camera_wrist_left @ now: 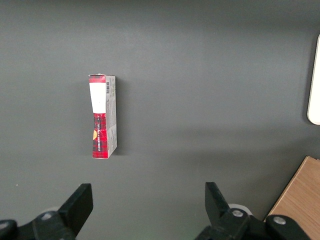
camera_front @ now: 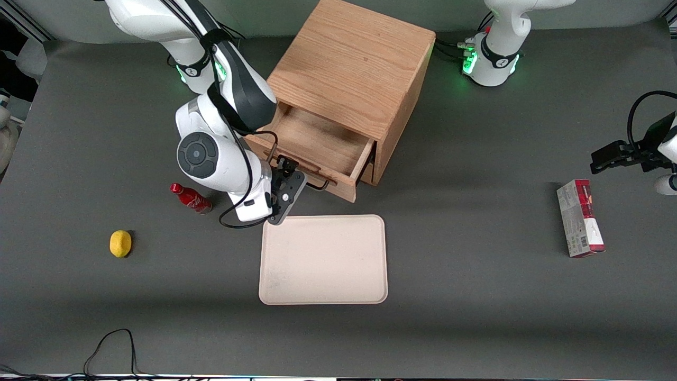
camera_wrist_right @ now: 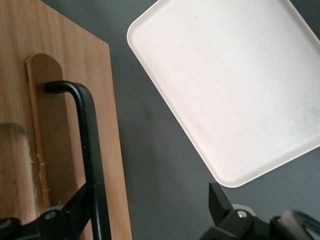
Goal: Open upper drawer
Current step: 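Pull the upper drawer outward by its handle with the right gripper, then keep pulling the upper drawer further open with the right gripper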
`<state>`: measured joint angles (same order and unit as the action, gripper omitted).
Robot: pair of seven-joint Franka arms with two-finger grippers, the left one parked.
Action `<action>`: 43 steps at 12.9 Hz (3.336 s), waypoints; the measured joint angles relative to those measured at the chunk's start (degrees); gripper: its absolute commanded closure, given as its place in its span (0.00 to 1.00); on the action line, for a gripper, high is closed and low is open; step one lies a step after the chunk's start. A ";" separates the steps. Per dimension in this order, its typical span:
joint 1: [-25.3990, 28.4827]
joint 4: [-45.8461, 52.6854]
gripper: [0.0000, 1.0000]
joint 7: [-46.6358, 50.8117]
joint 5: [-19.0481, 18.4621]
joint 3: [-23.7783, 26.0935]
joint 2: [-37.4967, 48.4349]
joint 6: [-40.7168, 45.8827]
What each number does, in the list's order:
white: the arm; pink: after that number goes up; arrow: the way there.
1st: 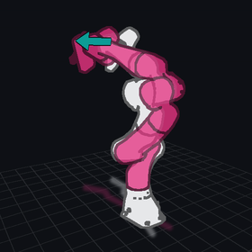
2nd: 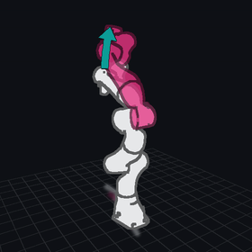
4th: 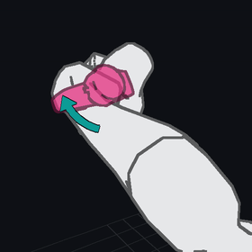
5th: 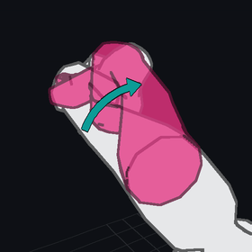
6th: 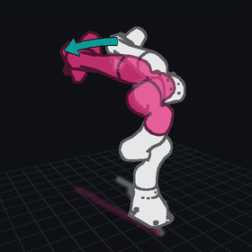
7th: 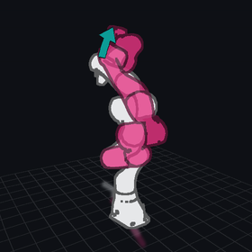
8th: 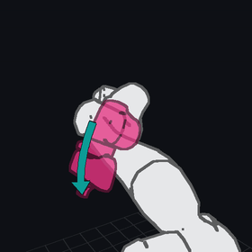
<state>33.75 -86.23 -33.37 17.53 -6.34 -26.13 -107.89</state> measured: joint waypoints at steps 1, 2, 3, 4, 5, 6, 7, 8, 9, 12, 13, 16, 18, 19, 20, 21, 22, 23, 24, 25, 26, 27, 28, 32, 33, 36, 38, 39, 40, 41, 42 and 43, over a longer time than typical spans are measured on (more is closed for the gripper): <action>-0.36 0.35 0.00 -0.66 0.00 0.00 -0.21 0.00; -0.77 0.65 0.00 -1.18 0.00 0.00 -0.40 0.00; -1.17 0.90 0.00 -1.45 0.00 0.00 -0.55 0.00; -1.52 1.02 0.00 -1.61 0.00 0.00 -0.63 0.03; -1.83 1.20 0.00 -1.96 0.00 0.01 -0.70 0.08; -2.11 1.55 0.00 -2.62 0.00 0.01 -0.84 0.15; -2.43 1.76 0.00 -3.15 0.00 0.01 -0.99 0.18; -2.87 1.86 0.00 -3.47 0.00 0.01 -1.11 0.22; -3.33 1.97 0.00 -3.99 0.01 0.01 -1.19 0.44; -4.44 2.41 0.00 -4.92 0.01 0.03 -1.63 0.96; -4.73 2.68 0.00 -5.01 0.01 0.02 -1.97 0.96; -5.15 4.47 0.00 -5.27 0.00 0.02 -3.37 1.06; -5.15 5.47 0.00 -5.33 0.00 0.03 -4.01 1.34; -5.15 5.95 0.00 -5.33 0.00 0.10 -4.34 1.37; -5.15 6.40 0.00 -5.33 0.00 0.21 -4.62 1.37; -5.15 6.91 0.00 -5.33 0.09 0.28 -4.85 1.36; -5.15 7.37 0.00 -5.33 0.31 0.31 -5.00 1.36; -5.15 7.75 0.00 -5.33 0.45 0.31 -5.09 1.36; -5.15 7.98 0.00 -5.33 0.49 0.31 -5.11 1.38; -5.15 8.27 0.00 -5.33 0.49 0.32 -5.22 1.56; -5.15 8.76 0.00 -5.33 0.49 0.32 -5.47 1.99; -5.15 9.41 0.00 -5.33 0.49 0.32 -5.89 2.30; -5.15 9.83 0.00 -5.33 0.49 0.32 -6.20 2.58; -5.78 10.68 0.00 -5.33 0.50 0.28 -6.80 3.02; -6.09 10.84 0.00 -5.33 0.50 0.28 -7.00 3.02; -6.97 11.25 0.00 -5.56 0.51 0.29 -7.53 3.02; -7.71 11.37 0.00 -6.15 0.68 0.30 -7.78 3.00; -8.13 11.38 0.00 -6.43 0.70 0.30 -7.84 3.00; -8.40 11.38 0.00 -6.52 0.71 0.30 -7.87 3.01; -8.56 11.39 0.00 -6.58 0.72 0.30 -7.96 3.03; -8.67 11.39 0.00 -6.58 0.72 0.30 -7.98 3.03; -8.73 11.43 0.00 -6.58 0.74 0.30 -8.01 3.03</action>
<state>25.02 -74.80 -39.95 18.27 -6.04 -34.15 -104.86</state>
